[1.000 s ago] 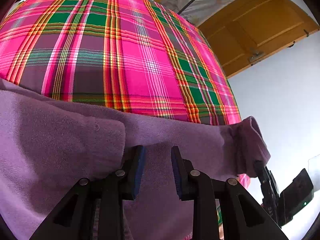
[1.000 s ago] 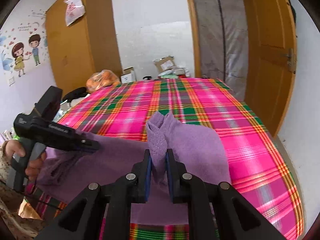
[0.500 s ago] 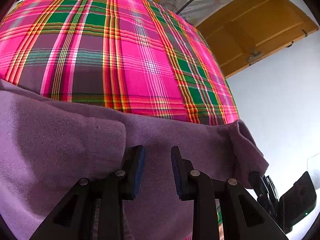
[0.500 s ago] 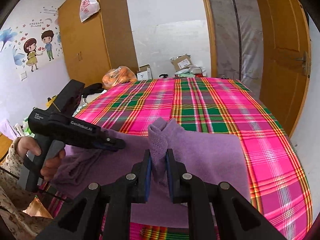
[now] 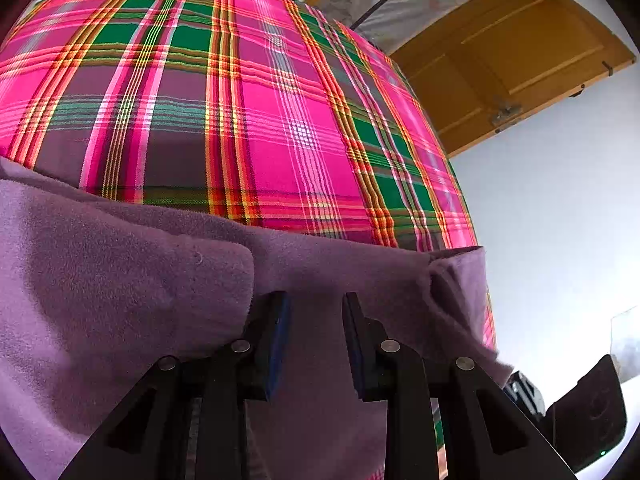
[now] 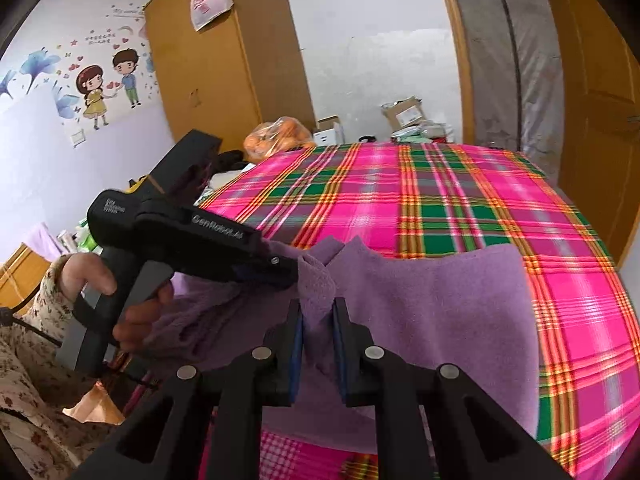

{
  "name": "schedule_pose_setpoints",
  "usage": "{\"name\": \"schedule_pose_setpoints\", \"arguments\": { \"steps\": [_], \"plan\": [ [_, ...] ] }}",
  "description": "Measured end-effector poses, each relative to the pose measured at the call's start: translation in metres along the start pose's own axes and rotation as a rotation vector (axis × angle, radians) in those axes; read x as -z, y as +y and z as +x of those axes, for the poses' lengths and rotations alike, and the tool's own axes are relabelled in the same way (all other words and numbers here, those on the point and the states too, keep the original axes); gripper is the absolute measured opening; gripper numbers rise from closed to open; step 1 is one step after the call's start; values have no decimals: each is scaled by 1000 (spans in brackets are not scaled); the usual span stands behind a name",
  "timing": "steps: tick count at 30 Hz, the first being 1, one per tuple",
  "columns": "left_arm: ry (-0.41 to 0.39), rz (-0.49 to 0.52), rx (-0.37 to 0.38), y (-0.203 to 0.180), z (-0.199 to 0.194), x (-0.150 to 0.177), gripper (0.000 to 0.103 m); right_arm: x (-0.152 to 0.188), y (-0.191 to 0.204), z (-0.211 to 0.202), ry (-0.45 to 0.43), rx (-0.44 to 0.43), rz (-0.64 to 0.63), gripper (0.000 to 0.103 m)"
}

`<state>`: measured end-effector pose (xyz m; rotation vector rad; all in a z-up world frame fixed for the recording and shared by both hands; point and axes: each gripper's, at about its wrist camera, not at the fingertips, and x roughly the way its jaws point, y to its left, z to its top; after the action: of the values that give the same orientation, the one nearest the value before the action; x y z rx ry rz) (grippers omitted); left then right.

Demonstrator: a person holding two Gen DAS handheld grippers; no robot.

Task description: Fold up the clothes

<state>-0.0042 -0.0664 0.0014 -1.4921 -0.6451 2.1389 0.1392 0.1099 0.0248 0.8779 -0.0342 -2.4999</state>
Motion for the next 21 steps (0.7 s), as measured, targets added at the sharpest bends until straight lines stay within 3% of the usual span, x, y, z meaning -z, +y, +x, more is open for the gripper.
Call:
{"name": "schedule_pose_setpoints", "arguments": {
  "steps": [9, 21],
  "plan": [
    [-25, -45, 27, 3, -8, 0, 28, 11, 4, 21, 58, -45, 16, 14],
    [-125, 3, 51, -19, -26, -1, 28, 22, 7, 37, 97, -66, 28, 15]
  ]
}}
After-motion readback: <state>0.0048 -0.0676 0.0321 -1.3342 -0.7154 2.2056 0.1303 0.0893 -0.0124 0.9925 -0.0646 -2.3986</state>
